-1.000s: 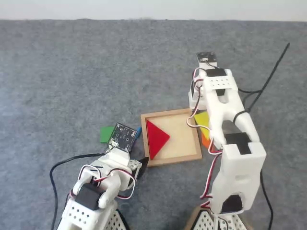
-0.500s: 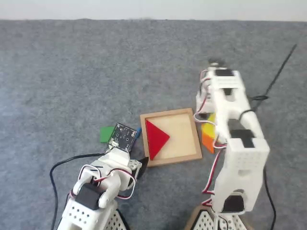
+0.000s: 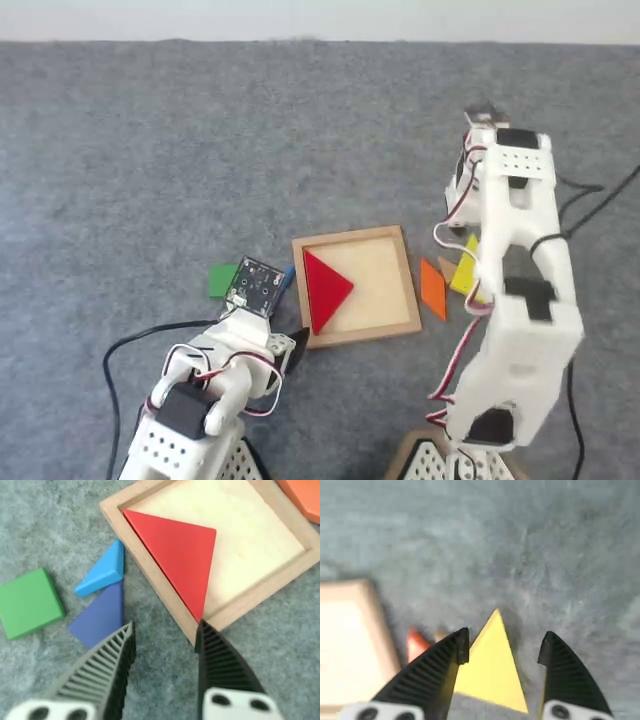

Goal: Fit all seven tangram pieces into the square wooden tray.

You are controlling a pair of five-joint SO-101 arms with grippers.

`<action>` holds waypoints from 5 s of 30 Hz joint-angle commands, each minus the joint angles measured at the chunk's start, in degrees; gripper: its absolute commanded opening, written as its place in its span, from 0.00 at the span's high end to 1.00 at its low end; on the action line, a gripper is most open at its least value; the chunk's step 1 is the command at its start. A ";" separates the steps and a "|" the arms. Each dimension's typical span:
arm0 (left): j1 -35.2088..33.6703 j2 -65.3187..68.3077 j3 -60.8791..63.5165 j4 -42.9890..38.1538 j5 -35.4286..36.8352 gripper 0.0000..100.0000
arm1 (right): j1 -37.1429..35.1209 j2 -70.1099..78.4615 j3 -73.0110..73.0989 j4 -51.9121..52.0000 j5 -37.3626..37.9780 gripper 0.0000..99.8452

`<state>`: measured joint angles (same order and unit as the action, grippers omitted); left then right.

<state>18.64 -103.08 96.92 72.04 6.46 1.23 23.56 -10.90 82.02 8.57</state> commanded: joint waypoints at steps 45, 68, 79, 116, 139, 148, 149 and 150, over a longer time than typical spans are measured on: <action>0.26 -1.05 -0.48 0.35 -0.18 0.80 | -3.56 -16.40 38.24 -20.18 15.74 0.80; 0.26 -1.05 -0.48 0.35 -0.18 0.80 | -3.47 -16.57 33.14 -16.75 15.82 0.97; 0.26 -1.05 -0.48 0.35 -0.18 0.80 | -4.00 -16.57 14.15 -4.00 5.27 0.99; 0.26 -1.05 -0.48 0.35 -0.18 0.80 | -27.30 0.92 2.29 -9.98 -62.42 0.87; 0.26 -1.05 -0.48 0.35 -0.18 0.80 | -25.80 -26.95 21.89 -17.54 -54.33 0.79; 0.26 -1.05 -0.48 0.35 -0.18 0.80 | -25.89 -35.47 42.73 -51.47 -27.69 0.79; 0.26 -1.05 -0.48 0.35 -0.18 0.80 | -26.07 -34.77 43.52 -52.88 -25.41 0.79; 0.26 -1.05 -0.48 0.35 -0.18 0.80 | -26.07 -33.63 43.96 -53.67 -22.86 0.79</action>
<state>18.64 -103.08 96.92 72.04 6.46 -25.05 -8.53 31.12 37.54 -23.78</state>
